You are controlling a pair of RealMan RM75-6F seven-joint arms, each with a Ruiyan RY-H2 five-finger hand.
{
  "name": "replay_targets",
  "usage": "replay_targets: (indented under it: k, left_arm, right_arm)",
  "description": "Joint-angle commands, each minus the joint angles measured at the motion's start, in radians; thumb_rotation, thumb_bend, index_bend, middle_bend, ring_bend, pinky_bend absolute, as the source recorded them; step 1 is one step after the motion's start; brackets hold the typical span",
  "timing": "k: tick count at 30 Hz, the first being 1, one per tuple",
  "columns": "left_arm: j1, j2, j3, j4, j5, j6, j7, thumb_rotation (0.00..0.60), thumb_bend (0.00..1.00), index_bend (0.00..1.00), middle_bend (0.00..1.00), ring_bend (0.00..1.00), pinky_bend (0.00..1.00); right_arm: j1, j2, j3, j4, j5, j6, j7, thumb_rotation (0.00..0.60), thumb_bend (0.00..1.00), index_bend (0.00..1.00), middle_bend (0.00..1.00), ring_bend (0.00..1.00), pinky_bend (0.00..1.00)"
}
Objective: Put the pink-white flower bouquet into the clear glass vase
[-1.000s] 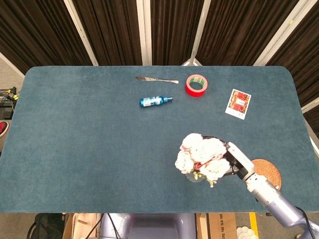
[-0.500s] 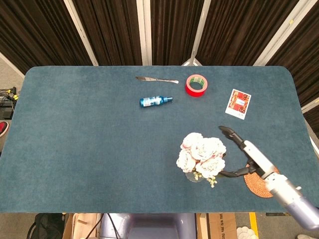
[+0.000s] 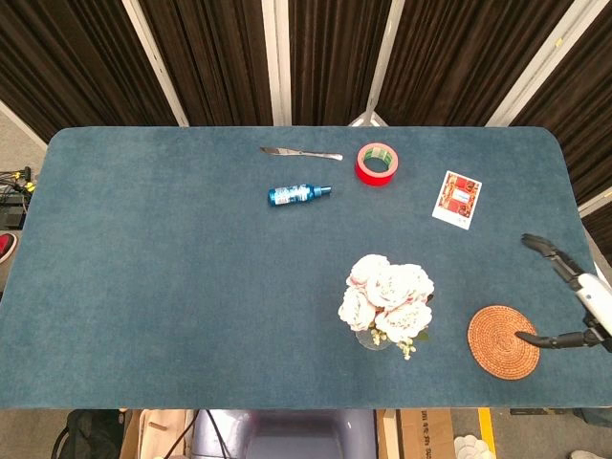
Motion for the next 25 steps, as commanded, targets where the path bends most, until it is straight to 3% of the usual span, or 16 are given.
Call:
replay_targets:
  k: [1,6,11,16,25]
  left_arm:
    - [-0.001,-0.001,0.002,0.000,0.004,0.000,0.002,0.600,0.22,0.12,0.00,0.00,0.05]
    - [0.000,-0.001,0.001,0.002,0.004,0.002,-0.001,0.600,0.22,0.12,0.00,0.00,0.05]
    - [-0.001,0.002,0.000,0.007,0.001,0.000,-0.012,0.600,0.22,0.12,0.00,0.00,0.05]
    - [-0.002,0.003,-0.002,0.011,-0.002,-0.001,-0.020,0.600,0.22,0.12,0.00,0.00,0.05]
    - [-0.007,0.000,-0.014,0.016,-0.025,-0.008,-0.018,0.600,0.22,0.12,0.00,0.00,0.05]
  right_arm:
    - [-0.120,-0.133,0.003,0.000,0.156,0.165,-0.515,0.600,0.00,0.06,0.01,0.01,0.00]
    - [-0.182,-0.307,-0.014,-0.004,0.140,0.292,-0.879,0.600,0.00,0.06,0.01,0.01,0.00]
    - [-0.221,-0.445,-0.038,0.007,0.117,0.355,-1.129,0.600,0.00,0.06,0.01,0.01,0.00]
    - [-0.234,-0.478,-0.072,-0.031,0.132,0.322,-1.222,0.600,0.00,0.06,0.01,0.01,0.00]
    - [-0.232,-0.513,-0.076,-0.030,0.169,0.296,-1.292,0.600,0.00,0.06,0.01,0.00,0.00]
